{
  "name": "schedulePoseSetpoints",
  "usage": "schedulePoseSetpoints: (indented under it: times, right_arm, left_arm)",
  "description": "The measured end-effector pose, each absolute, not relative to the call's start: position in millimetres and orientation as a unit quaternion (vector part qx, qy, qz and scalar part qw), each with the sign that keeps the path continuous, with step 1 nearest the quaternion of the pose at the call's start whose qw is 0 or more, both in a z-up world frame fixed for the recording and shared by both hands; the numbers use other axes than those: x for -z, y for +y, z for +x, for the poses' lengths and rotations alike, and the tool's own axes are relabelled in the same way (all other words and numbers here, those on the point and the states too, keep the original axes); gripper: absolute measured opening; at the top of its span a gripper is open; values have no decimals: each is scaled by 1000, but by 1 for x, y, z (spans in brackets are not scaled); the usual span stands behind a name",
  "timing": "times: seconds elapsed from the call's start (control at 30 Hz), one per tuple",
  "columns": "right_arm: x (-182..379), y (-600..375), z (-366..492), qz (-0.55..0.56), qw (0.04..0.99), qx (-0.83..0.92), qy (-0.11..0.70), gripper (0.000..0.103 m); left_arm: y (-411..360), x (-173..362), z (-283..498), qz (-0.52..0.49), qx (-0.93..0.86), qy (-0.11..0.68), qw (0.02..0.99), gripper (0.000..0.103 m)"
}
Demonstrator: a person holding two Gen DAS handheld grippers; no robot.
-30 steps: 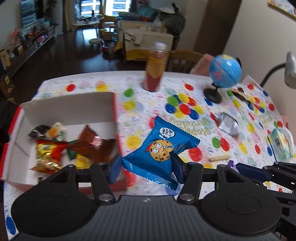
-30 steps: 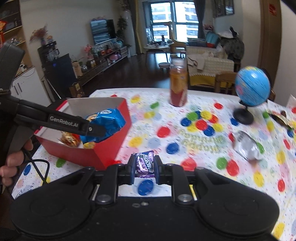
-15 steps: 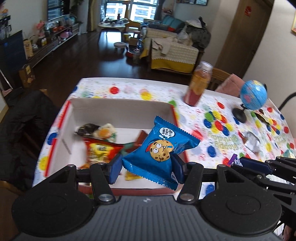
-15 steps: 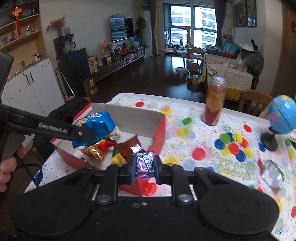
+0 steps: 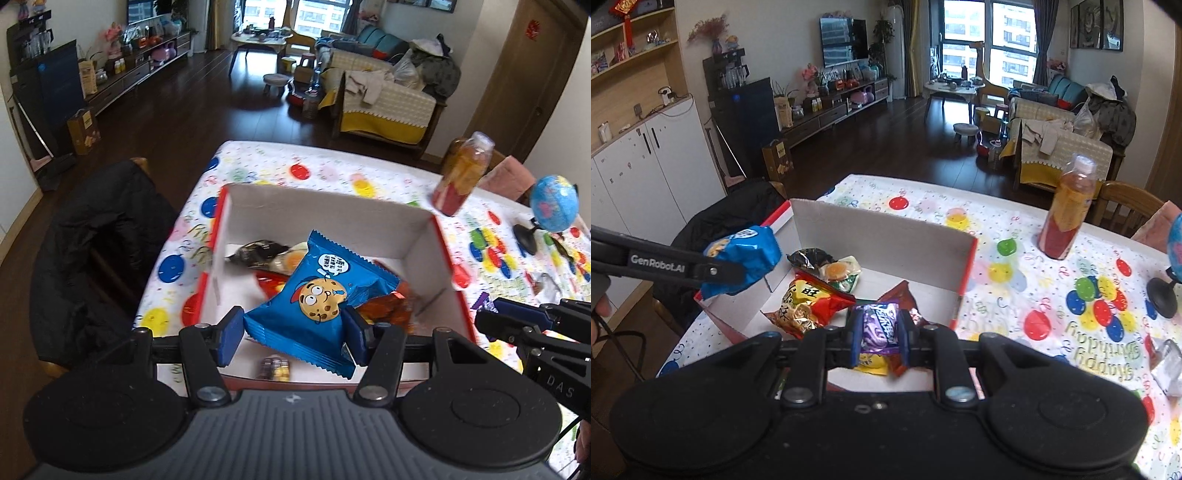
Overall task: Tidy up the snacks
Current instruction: 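Carry the cookie packet and purple candy over the box and open both tools to drop them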
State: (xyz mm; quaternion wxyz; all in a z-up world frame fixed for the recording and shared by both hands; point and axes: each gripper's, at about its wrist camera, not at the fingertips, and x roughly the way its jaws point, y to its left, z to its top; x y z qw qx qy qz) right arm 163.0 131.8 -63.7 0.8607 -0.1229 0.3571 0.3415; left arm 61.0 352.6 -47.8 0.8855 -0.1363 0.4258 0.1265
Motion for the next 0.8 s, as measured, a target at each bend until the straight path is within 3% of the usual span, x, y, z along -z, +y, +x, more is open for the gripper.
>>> schedulePoseSetpoints:
  times: [0.8]
  right_arm:
    - [138,189,207,-140,826,-317,444,19]
  left_arm:
    - [377,116,125,-98,-107,513,846,56]
